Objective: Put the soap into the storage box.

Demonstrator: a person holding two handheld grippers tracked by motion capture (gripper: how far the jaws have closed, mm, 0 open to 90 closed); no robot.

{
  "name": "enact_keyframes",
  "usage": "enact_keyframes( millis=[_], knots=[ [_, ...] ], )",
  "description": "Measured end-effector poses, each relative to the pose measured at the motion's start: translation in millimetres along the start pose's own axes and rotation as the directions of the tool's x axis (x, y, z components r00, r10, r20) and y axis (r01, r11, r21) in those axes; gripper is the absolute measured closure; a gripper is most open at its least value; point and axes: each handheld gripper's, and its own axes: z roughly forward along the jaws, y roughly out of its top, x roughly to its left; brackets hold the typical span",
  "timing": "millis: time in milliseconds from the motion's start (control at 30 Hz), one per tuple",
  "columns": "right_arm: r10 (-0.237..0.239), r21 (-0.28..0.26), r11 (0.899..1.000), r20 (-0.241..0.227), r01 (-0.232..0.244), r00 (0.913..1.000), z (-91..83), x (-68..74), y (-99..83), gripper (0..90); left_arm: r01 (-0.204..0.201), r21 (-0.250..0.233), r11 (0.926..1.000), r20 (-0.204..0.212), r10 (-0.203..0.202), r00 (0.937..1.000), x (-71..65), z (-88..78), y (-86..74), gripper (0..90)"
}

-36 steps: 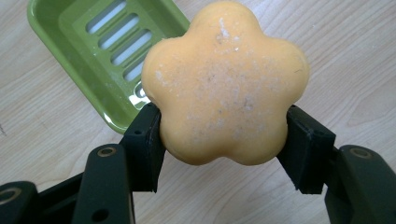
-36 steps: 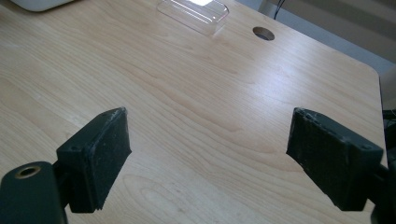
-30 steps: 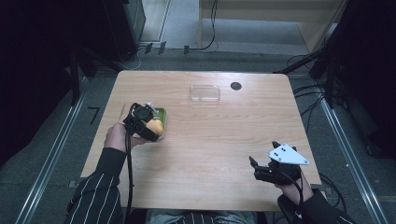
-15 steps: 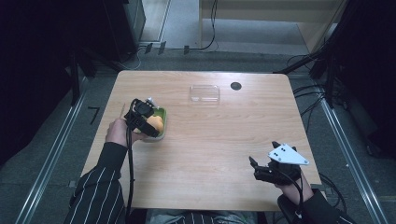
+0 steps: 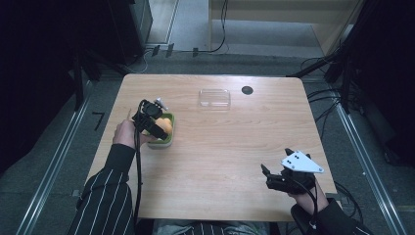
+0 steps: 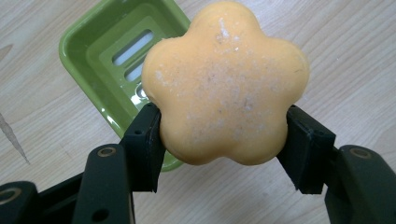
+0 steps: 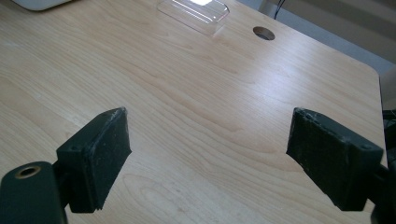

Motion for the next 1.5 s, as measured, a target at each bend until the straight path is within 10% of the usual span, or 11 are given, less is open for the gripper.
enact_keyframes(
  millis=[1500],
  knots=[
    [0.003,0.003,1.000,-0.003,-0.003,1.0000,0.1,-0.3,-0.1,13.7,0.106,0.074,0.9916,-0.035,-0.104,0.9940,33.5,41.0,12.1,39.2]
  ],
)
